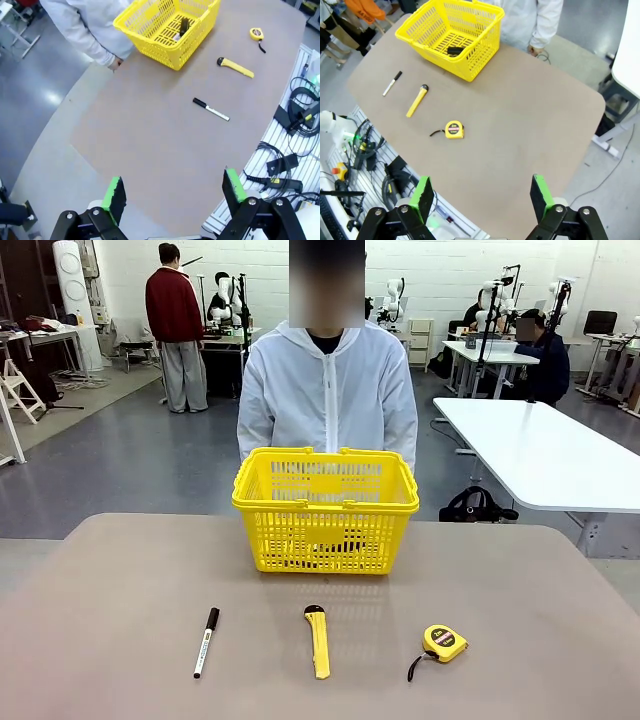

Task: Place the items the person wants into the basket.
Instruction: Pick up the item the person points to and place it in the Market Basket.

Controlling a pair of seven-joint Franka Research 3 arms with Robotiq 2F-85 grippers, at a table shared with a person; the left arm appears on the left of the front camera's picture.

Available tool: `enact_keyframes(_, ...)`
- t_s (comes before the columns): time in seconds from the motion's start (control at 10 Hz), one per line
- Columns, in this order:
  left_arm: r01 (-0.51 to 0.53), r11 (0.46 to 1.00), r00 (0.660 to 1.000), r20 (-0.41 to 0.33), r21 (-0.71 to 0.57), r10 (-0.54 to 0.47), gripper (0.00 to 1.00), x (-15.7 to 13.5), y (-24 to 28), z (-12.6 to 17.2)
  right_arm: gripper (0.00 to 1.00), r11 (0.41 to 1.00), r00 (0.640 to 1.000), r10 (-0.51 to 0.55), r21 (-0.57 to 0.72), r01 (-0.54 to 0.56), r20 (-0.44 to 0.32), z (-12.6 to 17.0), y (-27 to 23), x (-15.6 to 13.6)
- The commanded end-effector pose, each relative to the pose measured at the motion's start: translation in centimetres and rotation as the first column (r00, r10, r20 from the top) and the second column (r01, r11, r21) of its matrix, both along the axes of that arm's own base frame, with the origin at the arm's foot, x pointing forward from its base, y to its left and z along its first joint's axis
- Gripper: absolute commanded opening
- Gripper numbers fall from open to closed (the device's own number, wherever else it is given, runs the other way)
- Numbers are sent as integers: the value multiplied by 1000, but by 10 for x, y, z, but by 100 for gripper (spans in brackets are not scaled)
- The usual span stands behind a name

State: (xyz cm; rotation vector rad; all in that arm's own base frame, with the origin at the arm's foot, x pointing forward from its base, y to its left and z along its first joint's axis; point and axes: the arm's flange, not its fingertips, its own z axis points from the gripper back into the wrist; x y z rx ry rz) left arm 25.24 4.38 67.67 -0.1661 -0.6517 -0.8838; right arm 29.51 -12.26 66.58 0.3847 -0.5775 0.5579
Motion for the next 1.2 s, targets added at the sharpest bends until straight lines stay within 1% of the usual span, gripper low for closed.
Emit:
enact_keyframes(0.0,13,1000,999,35,-16,-13,100,10,-10,-11,100,1000,1000,7,6,-7,1,-1,0,0)
enact_keyframes(0.1,23,1000,999,41,-20,-22,100,23,-18,-14,100,1000,1000,7,6,-7,1,-1,0,0)
enact_keyframes(0.2,35,999,998,49,-26,-33,100,45,-27,-16,100,1000,1000,7,6,-7,1,-1,0,0)
enact_keyframes(0.4,37,998,997,75,-43,-33,100,50,-38,-25,100,1000,1000,7,6,-7,1,-1,0,0)
enact_keyframes(0.6,49,998,994,98,-36,-45,100,62,-42,-22,100,1000,1000,7,6,-7,1,-1,0,0)
enact_keyframes(0.7,48,998,991,128,-44,-42,100,56,-45,-24,100,1000,1000,7,6,-7,1,-1,0,0)
enact_keyframes(0.8,61,996,987,151,-58,-51,100,58,-43,-26,100,1000,1000,7,6,-7,1,-1,0,0)
enact_keyframes(0.9,83,994,986,149,-73,-72,100,67,-38,-26,100,1000,1000,7,6,-7,1,-1,0,0)
enact_keyframes(1.1,73,994,991,119,-82,-63,100,65,-40,-29,100,1000,1000,7,6,-7,1,-1,0,0)
